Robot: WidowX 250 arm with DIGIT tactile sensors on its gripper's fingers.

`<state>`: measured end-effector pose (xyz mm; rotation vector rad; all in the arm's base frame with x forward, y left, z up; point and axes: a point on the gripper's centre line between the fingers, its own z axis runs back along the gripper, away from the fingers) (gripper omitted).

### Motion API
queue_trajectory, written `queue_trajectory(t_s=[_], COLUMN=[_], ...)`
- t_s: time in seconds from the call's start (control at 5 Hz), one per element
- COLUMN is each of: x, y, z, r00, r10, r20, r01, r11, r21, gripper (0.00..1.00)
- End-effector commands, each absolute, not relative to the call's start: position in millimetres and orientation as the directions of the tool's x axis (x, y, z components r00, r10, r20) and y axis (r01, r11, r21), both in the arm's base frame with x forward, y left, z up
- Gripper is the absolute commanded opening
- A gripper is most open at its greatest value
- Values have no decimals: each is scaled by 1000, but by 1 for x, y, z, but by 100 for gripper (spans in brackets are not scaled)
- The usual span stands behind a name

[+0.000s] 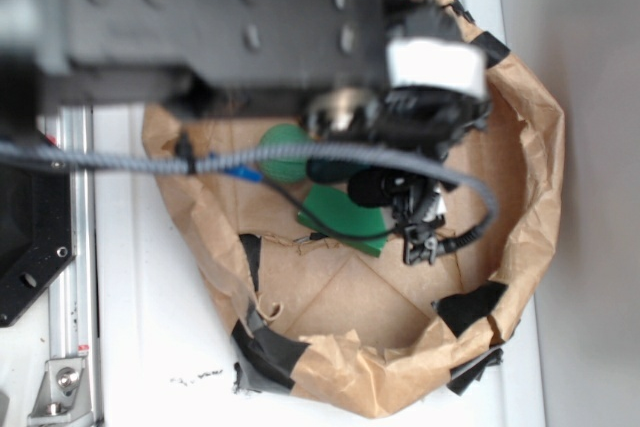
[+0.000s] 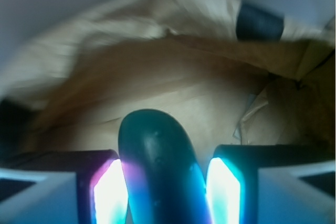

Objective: Grab the plastic pickle.

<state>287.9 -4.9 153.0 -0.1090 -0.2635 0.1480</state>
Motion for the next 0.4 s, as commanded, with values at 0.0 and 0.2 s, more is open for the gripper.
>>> queue_trajectory(t_s=[0.0,0.2], x=[293,288], y=[12,10], z=[181,177], r00=[949,954], r10=[161,152], r20=[271,260], r01=[-141,-142], r11=[986,988], r21=[-90,-57], gripper=[0,0])
